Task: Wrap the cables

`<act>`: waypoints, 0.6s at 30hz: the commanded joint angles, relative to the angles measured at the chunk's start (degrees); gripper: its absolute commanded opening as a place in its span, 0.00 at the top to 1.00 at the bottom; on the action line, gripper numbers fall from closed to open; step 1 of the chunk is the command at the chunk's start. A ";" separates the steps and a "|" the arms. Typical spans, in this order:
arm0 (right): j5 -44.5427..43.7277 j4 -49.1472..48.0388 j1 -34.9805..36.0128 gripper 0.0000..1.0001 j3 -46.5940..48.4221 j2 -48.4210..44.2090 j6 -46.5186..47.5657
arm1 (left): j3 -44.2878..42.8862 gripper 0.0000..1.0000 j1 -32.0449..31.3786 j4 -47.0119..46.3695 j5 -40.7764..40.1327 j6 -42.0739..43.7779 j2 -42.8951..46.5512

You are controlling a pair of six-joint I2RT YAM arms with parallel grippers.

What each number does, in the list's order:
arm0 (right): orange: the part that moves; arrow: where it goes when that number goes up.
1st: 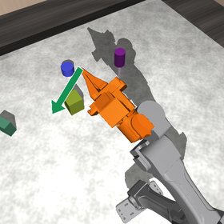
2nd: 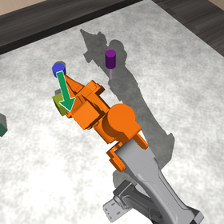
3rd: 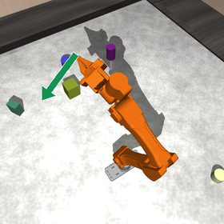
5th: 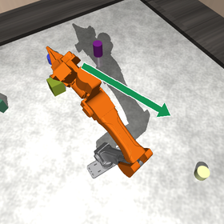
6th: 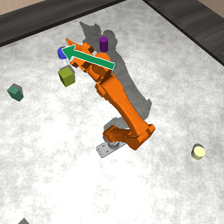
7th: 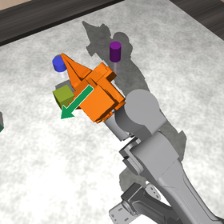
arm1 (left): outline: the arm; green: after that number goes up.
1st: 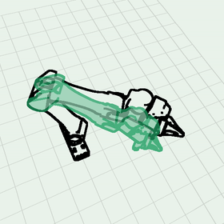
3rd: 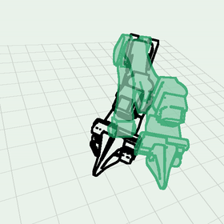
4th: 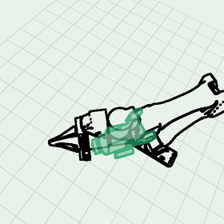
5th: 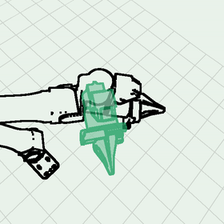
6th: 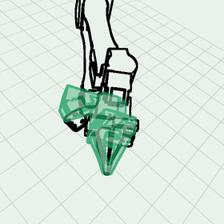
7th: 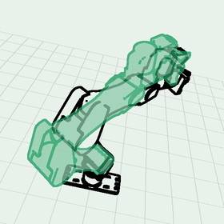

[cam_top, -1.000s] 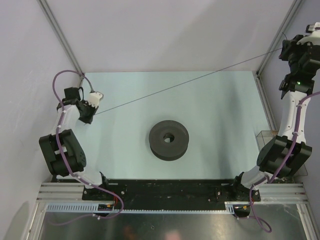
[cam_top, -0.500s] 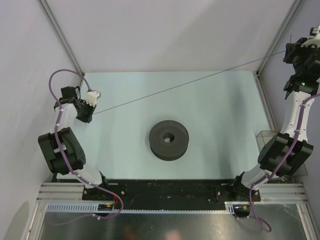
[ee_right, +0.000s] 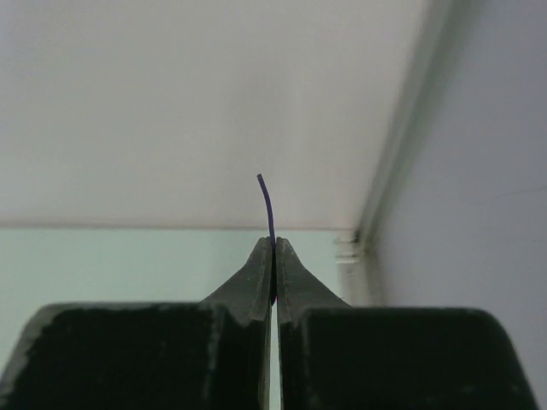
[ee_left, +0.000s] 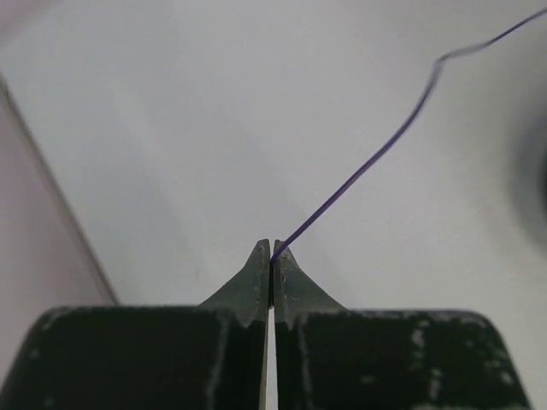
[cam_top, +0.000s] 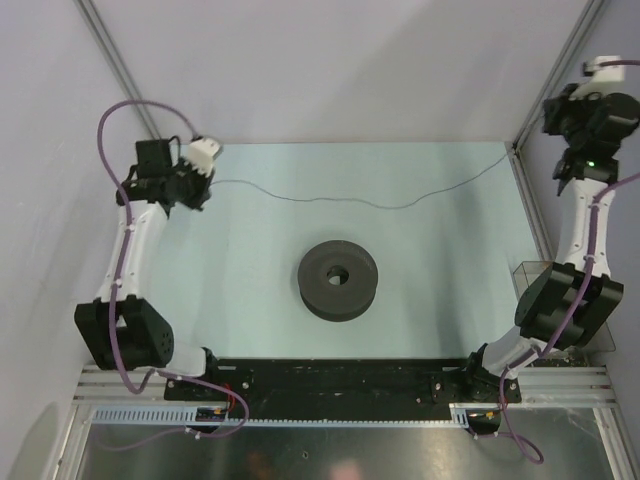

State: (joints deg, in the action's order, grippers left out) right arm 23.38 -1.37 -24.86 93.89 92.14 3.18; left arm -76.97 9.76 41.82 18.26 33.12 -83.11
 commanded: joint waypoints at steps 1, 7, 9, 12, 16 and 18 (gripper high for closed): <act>4.22 9.06 7.47 1.00 -3.45 -0.50 4.85 | -8.18 1.00 -11.63 -0.76 8.29 -9.12 4.11; 4.32 15.98 9.85 0.59 -4.71 5.59 7.91 | -17.78 1.00 -26.86 -0.86 7.40 -12.60 -1.50; 5.61 20.05 9.86 0.36 -2.51 7.77 8.80 | -20.90 1.00 -31.11 -0.82 6.70 -13.36 -4.09; 12.49 23.58 9.40 0.13 -1.40 7.11 9.45 | -24.45 1.00 -36.69 -0.84 6.11 -14.14 -7.40; 23.14 25.88 9.98 0.01 -3.85 1.55 13.20 | -27.98 1.00 -40.25 -0.86 6.06 -15.38 -10.81; 28.46 27.89 10.81 0.01 -4.95 -1.32 15.86 | -29.27 1.00 -40.87 -0.78 6.65 -16.05 -12.07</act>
State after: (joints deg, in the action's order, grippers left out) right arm 37.91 23.24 -15.53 88.88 99.61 13.47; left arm -101.71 -29.89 41.08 24.29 19.88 -93.78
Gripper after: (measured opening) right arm 0.984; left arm 0.008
